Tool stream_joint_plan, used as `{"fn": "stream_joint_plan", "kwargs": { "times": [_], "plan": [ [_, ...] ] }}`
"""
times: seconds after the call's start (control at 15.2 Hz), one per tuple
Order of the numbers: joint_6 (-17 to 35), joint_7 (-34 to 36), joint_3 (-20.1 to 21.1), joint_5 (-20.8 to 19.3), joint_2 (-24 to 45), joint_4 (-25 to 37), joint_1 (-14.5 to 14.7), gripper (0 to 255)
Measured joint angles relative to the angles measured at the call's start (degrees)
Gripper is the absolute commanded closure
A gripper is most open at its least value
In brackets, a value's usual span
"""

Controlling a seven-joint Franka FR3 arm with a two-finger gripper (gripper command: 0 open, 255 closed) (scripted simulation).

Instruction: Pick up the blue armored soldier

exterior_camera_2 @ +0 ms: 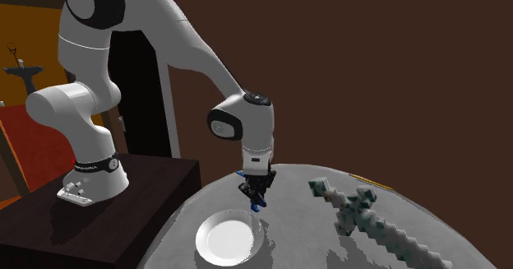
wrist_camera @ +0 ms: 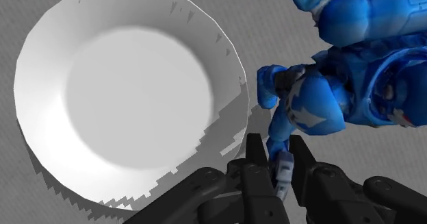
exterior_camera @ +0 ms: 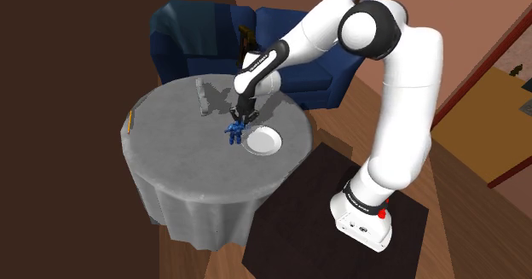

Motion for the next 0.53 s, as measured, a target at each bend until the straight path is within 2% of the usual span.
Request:
{"fn": "stream_joint_plan", "kwargs": {
  "times": [0.53],
  "plan": [
    [-4.5,1.0,-0.4,-0.8,-5.0,-0.5,0.2,255]
  ]
}}
